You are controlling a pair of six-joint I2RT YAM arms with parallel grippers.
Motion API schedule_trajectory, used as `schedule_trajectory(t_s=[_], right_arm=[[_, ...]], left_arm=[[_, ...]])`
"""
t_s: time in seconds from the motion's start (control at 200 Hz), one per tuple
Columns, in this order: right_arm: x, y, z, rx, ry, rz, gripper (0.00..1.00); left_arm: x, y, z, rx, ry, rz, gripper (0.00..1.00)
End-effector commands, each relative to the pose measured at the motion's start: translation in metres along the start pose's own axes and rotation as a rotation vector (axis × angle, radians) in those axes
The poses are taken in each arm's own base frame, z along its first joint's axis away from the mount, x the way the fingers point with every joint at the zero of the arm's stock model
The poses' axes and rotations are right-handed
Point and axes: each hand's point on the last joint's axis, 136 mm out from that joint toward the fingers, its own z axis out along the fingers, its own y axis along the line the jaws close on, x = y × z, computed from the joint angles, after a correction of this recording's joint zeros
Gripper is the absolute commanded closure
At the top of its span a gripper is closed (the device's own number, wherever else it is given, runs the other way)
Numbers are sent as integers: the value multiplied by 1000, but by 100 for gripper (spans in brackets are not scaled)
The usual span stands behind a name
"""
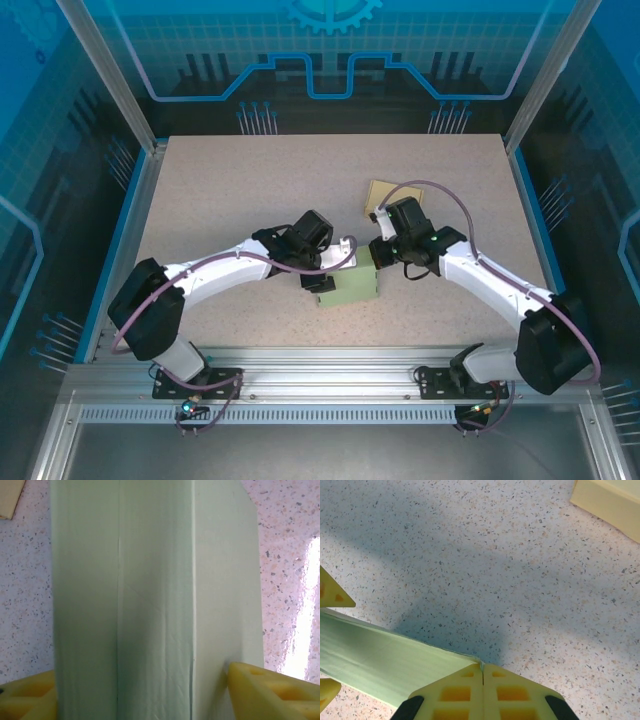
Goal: Fold the paper box
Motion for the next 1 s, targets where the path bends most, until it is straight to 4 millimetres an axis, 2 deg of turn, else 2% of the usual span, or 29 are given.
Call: schedule_trajectory(t_s=[0.0, 0.295, 0.35, 0.37, 0.435, 0.755, 0.991], right_arm=[[0, 7, -7, -4, -21, 24, 98], [-6, 10, -15, 47, -103, 150, 100], [-12, 13, -19, 50, -142, 152, 100], [-4, 10, -14, 61, -131, 152, 100], [-4, 11, -13, 74, -158, 155, 100], [9, 4, -1, 110, -193, 188, 100], [10, 12, 1, 85, -206, 238, 100]], left_arm=[[0, 8, 4, -53, 23, -2, 32], [-14, 35, 2, -280, -5, -15, 31], [-17, 39, 2, -318, -11, -21, 31], [-17, 39, 2, -327, -11, -20, 31], [-20, 42, 3, -355, -12, -25, 31], [-20, 41, 12, -379, 0, -33, 31], [-21, 40, 15, -381, -11, -53, 31]])
